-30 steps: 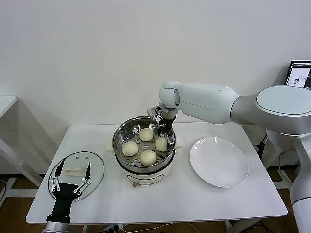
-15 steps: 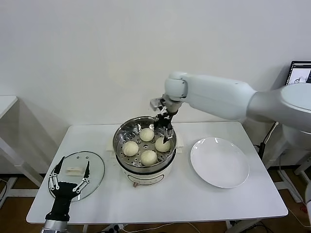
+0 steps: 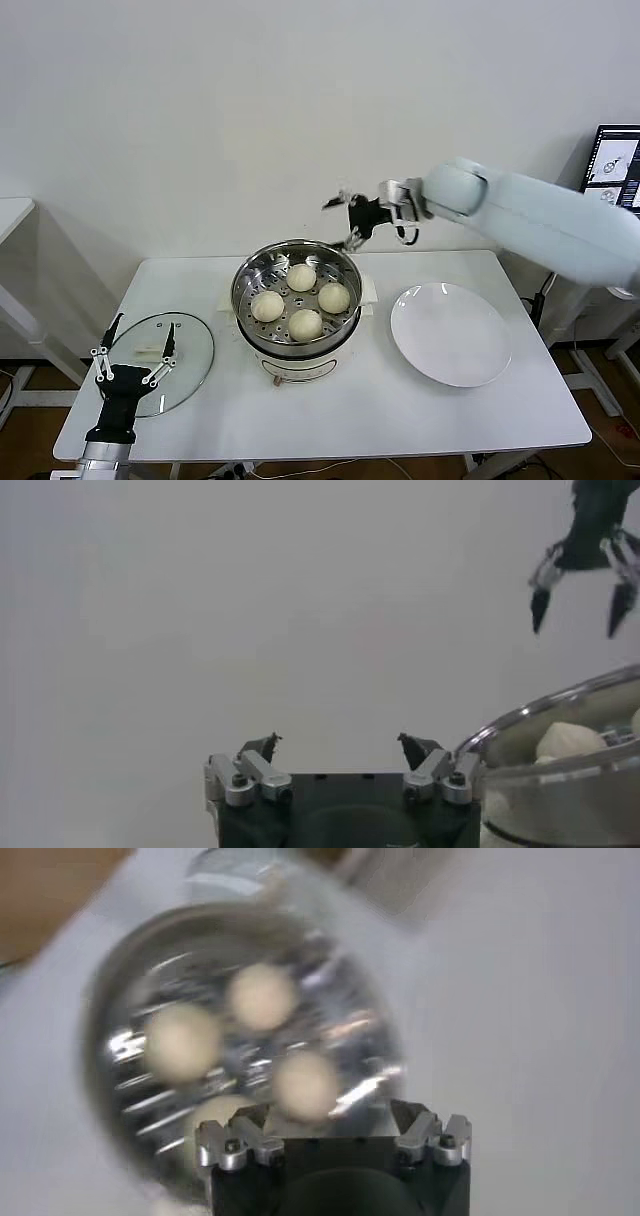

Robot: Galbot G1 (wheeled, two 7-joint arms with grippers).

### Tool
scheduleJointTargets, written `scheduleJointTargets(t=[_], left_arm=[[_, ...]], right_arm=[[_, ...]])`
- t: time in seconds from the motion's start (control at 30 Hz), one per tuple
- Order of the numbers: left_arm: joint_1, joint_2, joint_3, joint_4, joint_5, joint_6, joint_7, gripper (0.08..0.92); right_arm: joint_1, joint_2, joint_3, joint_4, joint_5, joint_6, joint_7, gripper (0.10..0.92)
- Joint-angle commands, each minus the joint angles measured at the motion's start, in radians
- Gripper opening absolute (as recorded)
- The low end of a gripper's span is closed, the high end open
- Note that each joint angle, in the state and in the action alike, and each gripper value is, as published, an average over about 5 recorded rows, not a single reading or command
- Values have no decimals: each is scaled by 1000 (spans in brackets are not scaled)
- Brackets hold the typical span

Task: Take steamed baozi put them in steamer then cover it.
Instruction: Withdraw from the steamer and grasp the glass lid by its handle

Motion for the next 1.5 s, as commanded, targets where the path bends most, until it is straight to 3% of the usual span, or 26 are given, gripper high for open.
scheduleJointTargets(t=[0.03,0.23,0.47,0.83,1.5], left_arm=[[-49,20,-19,72,416,70,-92,823],[-59,30,-83,163,688,96,-65,823],[-78,40,-146,349,982,58,-78,823],[-199,16,-157,575,1181,-1,-219,823],[-329,-1,-117,647,1211,11,-280,823]], right_arm=[[-805,-237,792,158,-11,198,694,823],[-1276,-84,1278,154,-119,263,675,823],[-1545,145,1525,169,-187,312,613,823],[-1657,301,1566,137,-237,378,577,823],[-1688,391,1522,118,-302,392,539,823]])
